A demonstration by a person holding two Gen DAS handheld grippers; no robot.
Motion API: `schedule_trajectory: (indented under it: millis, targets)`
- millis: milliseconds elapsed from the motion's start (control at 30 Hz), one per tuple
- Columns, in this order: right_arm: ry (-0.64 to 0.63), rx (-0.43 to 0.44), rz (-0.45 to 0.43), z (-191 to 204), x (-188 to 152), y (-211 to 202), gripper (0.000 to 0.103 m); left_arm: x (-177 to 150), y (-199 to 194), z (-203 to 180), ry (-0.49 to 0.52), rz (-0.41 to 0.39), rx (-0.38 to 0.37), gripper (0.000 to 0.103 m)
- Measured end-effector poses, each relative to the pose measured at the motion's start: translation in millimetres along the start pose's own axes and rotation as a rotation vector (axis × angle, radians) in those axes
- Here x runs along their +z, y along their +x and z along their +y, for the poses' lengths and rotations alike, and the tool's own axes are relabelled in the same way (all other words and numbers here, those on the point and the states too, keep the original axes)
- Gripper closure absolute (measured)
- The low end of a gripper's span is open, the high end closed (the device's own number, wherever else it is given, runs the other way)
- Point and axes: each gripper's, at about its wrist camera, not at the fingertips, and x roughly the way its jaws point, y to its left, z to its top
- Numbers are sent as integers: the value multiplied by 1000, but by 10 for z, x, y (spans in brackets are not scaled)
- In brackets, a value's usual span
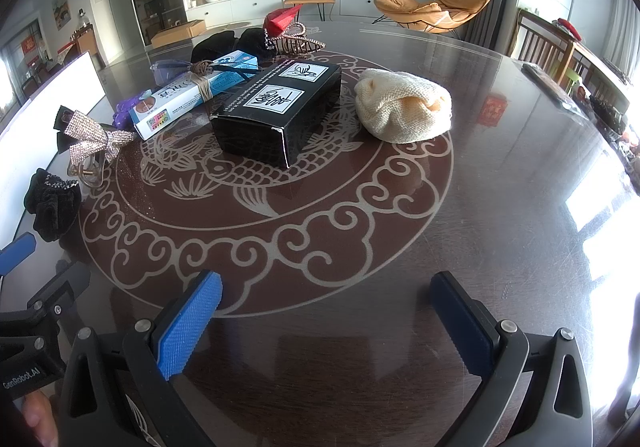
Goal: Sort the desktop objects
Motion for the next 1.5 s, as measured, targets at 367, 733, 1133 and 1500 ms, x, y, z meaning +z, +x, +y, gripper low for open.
schedule_trajectory:
  millis: [367, 733, 1133, 1500]
  targets:
    - [0, 0, 0, 1, 0, -3, 0, -10, -5, 15, -6, 1, -2, 0]
    - [0, 0, 0, 0, -1, -2, 0, -8, -8, 13, -9, 2, -13, 0]
    - [0, 0, 0, 1, -1, -3, 0, -27, -47, 66, -27, -10, -40, 0]
    - [0, 0, 0, 0, -1, -3, 0, -293, -162, 577, -37, 81, -150, 0]
